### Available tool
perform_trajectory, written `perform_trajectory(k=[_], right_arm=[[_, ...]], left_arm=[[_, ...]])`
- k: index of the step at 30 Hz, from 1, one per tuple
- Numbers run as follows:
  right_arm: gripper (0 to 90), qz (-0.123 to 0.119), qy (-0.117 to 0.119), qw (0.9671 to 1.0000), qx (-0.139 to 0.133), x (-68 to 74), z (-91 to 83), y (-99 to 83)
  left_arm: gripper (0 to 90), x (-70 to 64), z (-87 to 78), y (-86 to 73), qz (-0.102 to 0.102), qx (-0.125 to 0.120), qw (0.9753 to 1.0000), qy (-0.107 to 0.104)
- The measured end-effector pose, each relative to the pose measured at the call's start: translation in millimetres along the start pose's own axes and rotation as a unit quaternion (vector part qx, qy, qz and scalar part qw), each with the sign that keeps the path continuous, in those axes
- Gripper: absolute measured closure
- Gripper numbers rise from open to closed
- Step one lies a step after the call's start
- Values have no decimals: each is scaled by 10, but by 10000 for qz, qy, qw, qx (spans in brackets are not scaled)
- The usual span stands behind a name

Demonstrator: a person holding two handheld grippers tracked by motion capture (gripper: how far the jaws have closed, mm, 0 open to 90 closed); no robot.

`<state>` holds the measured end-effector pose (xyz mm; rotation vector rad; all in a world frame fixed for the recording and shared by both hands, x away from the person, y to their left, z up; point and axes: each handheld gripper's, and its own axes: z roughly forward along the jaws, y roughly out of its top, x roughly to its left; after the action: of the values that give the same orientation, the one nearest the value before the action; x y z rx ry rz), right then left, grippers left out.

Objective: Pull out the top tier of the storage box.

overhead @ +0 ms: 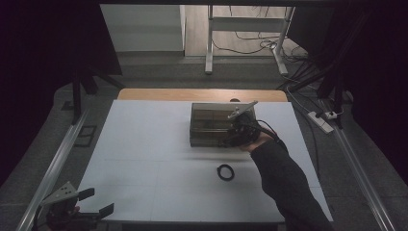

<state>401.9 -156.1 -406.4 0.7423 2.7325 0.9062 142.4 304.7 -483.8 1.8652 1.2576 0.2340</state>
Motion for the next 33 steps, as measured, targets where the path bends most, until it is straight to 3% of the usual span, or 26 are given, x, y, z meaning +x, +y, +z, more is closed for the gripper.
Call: perform_trajectory(k=[3,7,15,20,23,33], right_arm=[[703,-210,159,9996,-58,-23,11,18],[779,-526,253,9983,-6,-47,44,34],[832,-939,480,9942,189,-78,140,52],[857,-1095,493,9922,326,-66,184,57],[894,-1326,448,9888,511,-54,227,33],[898,-1387,438,9881,492,-58,171,12]], left_arm=[[3,1,-1,-1,-10,-7,10000,-6],[3,2,-2,-2,-14,-8,10000,-7],[3,6,-3,-3,-31,-12,10000,-12],[4,7,-4,-4,-36,-10,10000,-14],[5,7,-4,-5,-42,-12,10000,-13],[5,11,-5,-4,-59,-8,10000,-21]])
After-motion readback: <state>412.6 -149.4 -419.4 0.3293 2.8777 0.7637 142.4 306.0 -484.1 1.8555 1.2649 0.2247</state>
